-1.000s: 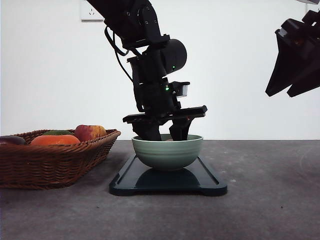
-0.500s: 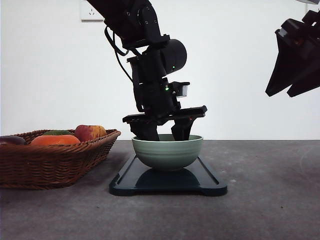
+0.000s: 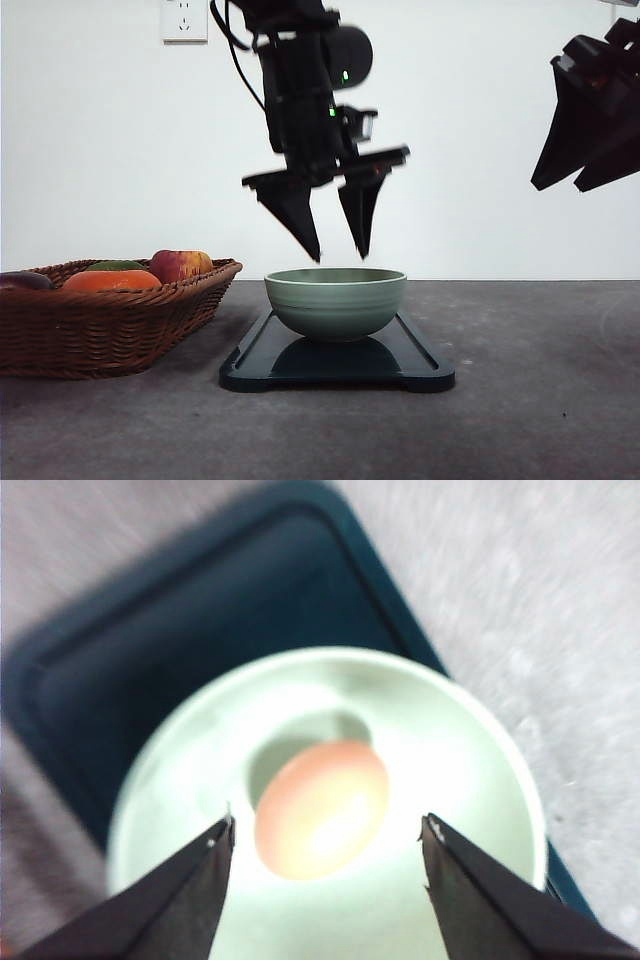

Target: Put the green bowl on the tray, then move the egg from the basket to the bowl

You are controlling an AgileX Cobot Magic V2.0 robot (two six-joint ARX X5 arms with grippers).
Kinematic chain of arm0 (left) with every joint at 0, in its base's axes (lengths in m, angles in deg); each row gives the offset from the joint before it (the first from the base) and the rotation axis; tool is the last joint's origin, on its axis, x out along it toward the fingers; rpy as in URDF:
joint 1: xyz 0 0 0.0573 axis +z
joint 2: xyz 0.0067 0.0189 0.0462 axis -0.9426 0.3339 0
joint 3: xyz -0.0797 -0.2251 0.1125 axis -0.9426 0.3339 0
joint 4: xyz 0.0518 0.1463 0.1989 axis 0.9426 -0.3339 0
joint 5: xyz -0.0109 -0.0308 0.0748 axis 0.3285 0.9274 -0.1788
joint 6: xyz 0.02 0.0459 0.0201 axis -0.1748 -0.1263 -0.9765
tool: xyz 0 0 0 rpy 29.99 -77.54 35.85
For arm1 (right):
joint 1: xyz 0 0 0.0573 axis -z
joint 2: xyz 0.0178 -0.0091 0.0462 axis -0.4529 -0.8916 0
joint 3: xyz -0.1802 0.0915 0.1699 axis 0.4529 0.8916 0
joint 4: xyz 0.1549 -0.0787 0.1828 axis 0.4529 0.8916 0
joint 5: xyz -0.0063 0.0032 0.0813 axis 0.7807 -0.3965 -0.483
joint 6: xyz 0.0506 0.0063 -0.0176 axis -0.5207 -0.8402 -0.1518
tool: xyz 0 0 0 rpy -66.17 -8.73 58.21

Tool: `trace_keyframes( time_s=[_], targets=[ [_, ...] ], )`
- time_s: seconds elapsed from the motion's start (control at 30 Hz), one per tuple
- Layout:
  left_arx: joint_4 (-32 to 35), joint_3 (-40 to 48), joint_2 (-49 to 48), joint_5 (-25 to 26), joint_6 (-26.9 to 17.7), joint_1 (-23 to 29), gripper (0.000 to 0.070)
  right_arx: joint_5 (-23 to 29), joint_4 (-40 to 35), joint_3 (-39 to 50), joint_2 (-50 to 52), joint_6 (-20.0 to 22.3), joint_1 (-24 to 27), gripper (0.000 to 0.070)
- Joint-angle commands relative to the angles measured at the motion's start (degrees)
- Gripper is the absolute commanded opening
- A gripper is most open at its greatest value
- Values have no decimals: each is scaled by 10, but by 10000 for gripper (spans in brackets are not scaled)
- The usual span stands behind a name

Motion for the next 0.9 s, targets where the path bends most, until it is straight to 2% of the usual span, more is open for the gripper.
trace_keyframes(
  time_s=[0.0,0.13,0.27,0.5,0.87],
  targets=[
    [-4,-13,-14,-1,-7,-1,374,0,-1,-1,0,7,-2,334],
    [16,-3,-63,-1,-7,-1,371,0,3,-1,6,7,-2,334],
    [78,52,-124,-1,-7,-3,349,0,3,-1,7,7,-2,334],
    [222,296,-297,-2,4,-4,349,0,2,-1,7,7,-2,334],
    [341,629,-582,-3,38,24,350,-23,2,-1,7,7,-2,335]
  ],
)
